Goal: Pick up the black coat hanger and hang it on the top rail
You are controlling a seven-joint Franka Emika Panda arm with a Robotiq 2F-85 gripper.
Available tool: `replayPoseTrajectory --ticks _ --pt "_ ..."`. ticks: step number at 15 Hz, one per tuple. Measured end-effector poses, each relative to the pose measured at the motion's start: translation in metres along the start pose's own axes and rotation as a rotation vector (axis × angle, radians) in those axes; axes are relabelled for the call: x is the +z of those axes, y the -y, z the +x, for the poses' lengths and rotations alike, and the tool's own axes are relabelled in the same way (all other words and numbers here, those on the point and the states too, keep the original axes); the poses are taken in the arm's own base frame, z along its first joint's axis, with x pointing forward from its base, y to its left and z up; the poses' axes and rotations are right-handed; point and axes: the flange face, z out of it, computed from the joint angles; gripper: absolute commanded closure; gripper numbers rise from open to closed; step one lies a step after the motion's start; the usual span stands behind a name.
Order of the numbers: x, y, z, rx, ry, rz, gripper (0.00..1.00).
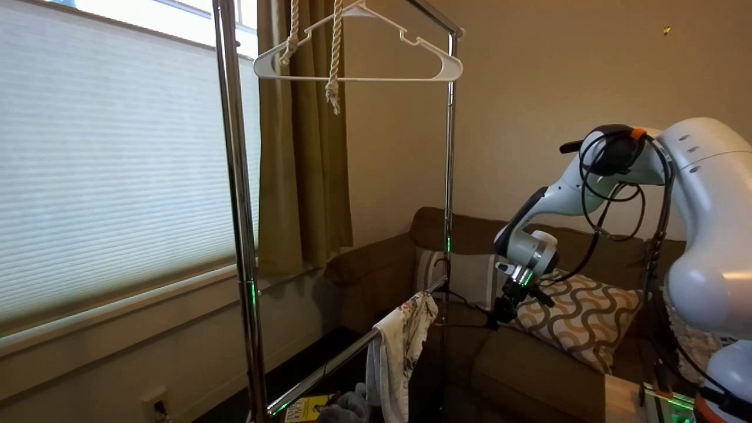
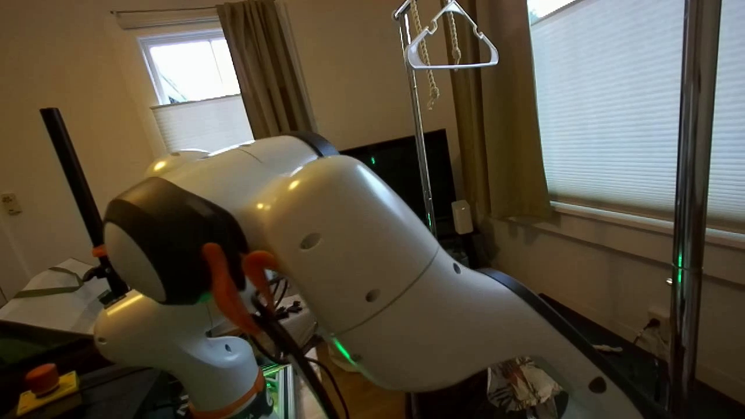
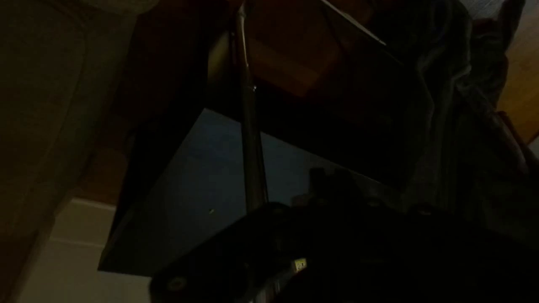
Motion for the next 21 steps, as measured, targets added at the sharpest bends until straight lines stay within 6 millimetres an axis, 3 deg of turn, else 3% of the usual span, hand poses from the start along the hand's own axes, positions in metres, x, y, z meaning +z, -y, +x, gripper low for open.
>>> replayPoseTrajectory --ticks 3,7,14,17,19,21 --pt "-0.039 0.013 -0.014 -0.082 0.026 -0.034 0.98" --pt "-0.077 0.035 -0.048 -0.127 0.144 -0.129 0.97" --pt "-0.131 0.075 -0.120 -0.058 0.411 -0.318 0.98" --pt "-0.141 0.088 -0.146 0.055 0.448 -0.321 0.98" --pt "-0.136 0.092 -0.143 0.145 0.391 -0.274 0.98" --pt "-0.136 0.093 -0.123 0.220 0.319 -0.243 0.98"
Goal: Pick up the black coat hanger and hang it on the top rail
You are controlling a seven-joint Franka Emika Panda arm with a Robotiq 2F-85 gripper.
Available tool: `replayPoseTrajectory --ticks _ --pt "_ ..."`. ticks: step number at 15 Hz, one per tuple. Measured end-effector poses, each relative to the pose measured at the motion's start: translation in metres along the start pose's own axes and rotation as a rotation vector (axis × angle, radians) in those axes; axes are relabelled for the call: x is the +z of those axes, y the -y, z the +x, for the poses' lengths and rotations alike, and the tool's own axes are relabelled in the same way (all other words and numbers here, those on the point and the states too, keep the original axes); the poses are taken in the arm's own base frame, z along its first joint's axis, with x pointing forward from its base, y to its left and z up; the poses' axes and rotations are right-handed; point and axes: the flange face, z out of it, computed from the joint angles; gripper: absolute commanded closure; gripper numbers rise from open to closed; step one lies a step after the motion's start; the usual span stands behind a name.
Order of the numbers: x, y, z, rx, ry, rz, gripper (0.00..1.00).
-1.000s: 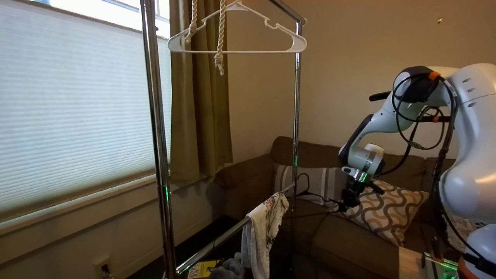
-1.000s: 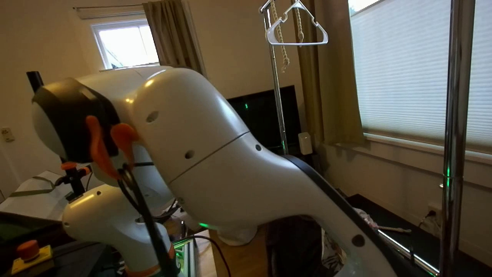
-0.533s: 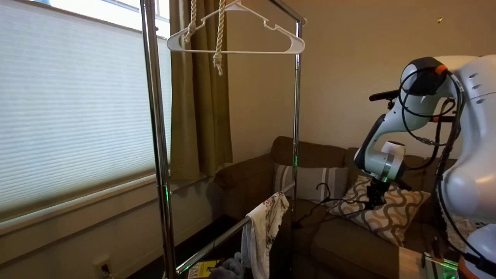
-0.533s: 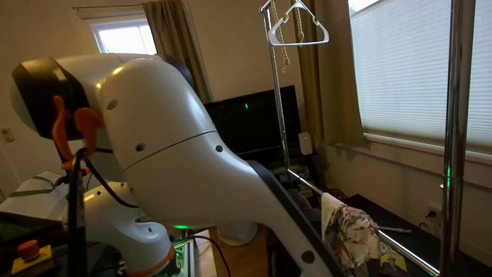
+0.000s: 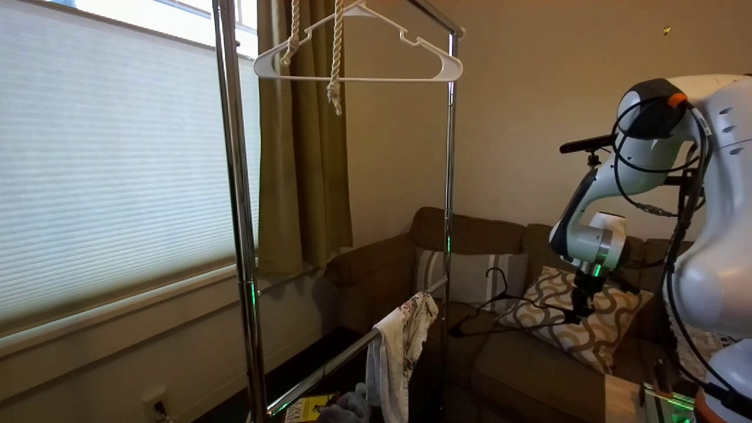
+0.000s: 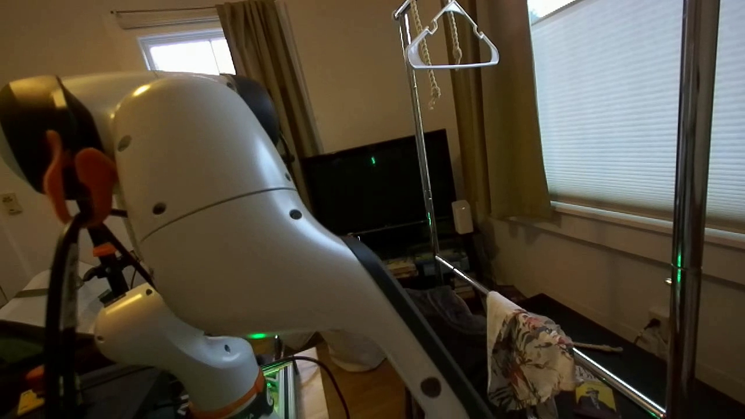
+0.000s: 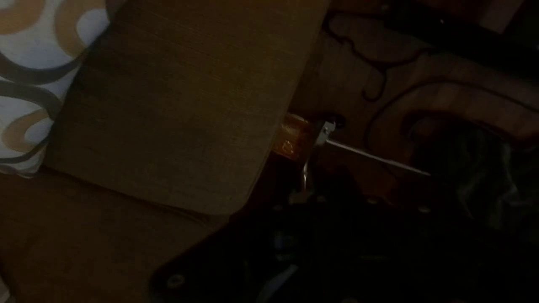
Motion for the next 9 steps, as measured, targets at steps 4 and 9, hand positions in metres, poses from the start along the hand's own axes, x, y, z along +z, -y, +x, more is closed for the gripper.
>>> replayPoseTrajectory --ticks 4,9 --pt "-0.037 0.005 0.047 0.141 -0.162 0.050 0.98" --pt "-0.103 0.010 0.078 0.335 -0.389 0.002 0.98"
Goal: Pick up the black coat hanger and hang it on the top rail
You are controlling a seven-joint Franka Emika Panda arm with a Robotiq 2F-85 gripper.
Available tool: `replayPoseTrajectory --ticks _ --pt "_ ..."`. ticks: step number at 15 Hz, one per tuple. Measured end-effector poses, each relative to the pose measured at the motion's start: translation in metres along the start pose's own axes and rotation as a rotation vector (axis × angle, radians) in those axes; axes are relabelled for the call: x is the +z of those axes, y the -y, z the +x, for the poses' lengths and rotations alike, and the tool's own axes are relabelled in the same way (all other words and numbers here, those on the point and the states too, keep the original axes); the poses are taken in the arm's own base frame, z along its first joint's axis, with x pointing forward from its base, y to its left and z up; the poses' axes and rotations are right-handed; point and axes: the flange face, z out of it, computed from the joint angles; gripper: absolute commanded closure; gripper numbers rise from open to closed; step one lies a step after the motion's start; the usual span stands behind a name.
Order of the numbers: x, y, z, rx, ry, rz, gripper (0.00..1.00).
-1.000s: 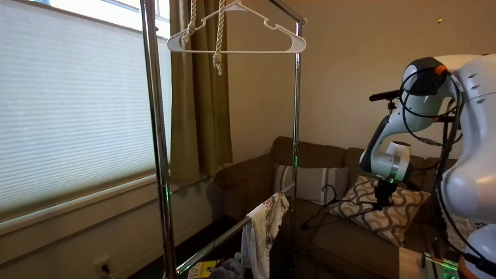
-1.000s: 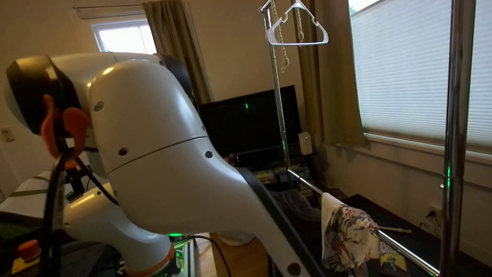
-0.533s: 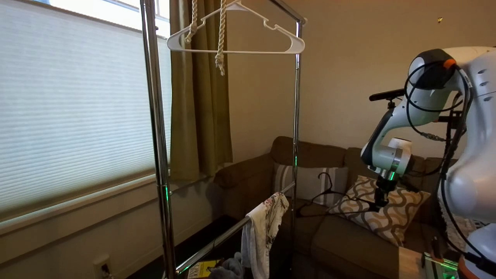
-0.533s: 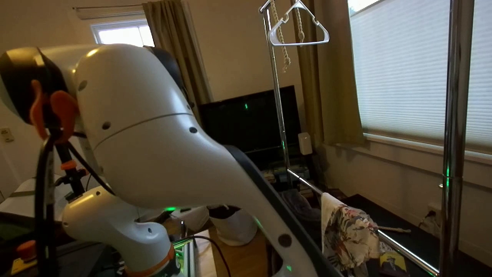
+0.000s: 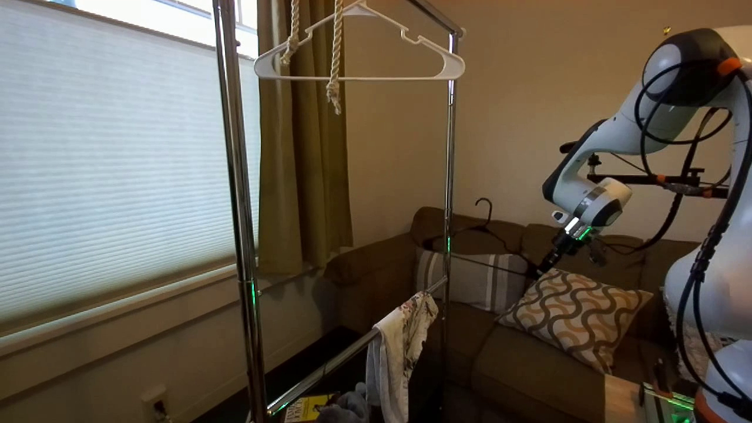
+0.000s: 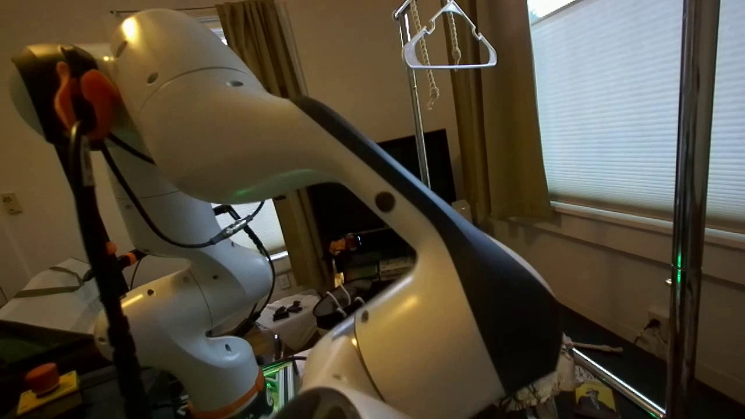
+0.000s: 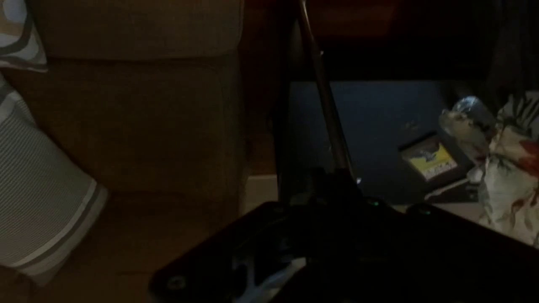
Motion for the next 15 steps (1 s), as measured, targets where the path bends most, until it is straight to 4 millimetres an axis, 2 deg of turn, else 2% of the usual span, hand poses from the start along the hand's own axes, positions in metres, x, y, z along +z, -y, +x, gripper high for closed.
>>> replayPoseTrajectory --ticks 5,11,12,13,15 --pt "-0.063 0.017 0.039 0.080 -0.217 -0.107 0.98" --pt "-0.133 0.057 0.115 -0.106 -0.363 -0.159 0.98" --pt "-0.149 0.060 0.123 -0.130 -0.387 -0.175 0.98" --pt "-0.168 0.061 0.128 -0.143 -0.416 -0.196 0.91" --pt "-0.202 0.058 0.131 -0.167 -0.460 -0.231 0.91"
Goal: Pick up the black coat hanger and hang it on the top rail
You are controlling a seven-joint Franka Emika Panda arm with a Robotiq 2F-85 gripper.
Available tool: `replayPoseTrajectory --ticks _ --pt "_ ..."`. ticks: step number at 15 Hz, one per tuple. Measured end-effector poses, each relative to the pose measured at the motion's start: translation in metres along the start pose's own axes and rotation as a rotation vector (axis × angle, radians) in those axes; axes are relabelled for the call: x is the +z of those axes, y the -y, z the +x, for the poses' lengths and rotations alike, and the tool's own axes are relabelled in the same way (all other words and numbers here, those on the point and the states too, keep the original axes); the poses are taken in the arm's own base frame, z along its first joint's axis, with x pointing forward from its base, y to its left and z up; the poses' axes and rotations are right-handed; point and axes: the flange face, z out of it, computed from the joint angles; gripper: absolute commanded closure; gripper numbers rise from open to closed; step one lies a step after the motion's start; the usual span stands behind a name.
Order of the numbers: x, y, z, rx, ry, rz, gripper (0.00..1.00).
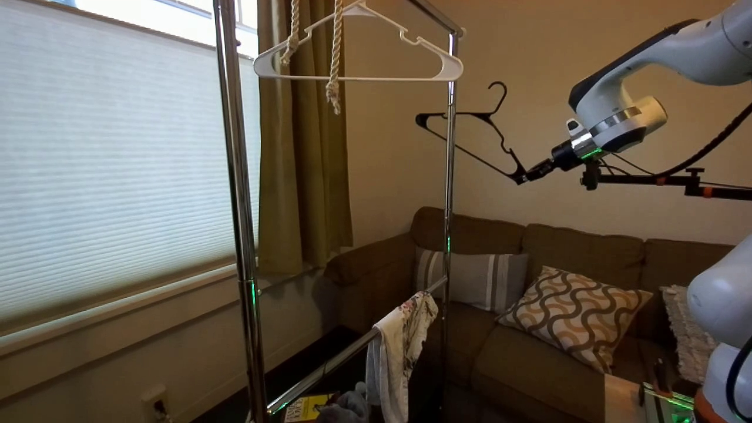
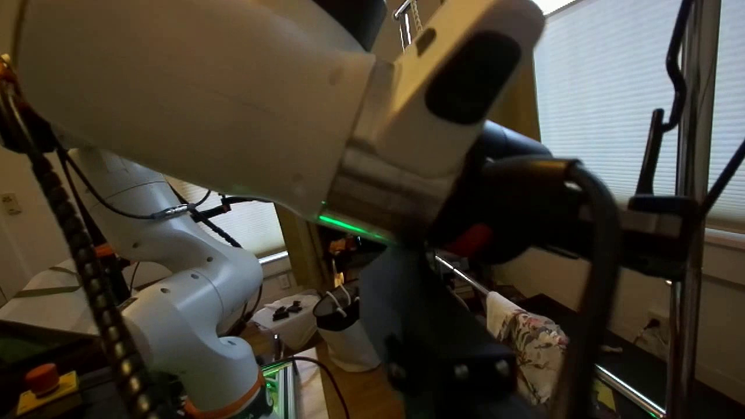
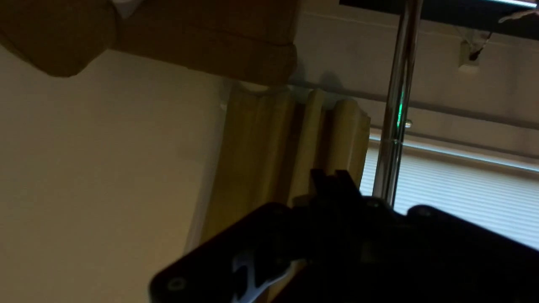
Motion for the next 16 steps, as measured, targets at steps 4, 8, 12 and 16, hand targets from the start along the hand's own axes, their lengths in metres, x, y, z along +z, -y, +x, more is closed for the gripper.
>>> replayPoseTrajectory --ticks 4,8,12,16 --pt "-0.005 0.001 0.002 0.022 -0.020 0.015 0.98" --pt "-0.005 -0.011 0.033 0.118 -0.065 0.015 0.98" --pt "-0.027 -0.040 0.091 0.136 -0.082 -0.009 0.98" --pt "-0.035 -0.052 0.128 0.084 -0.051 -0.009 0.98"
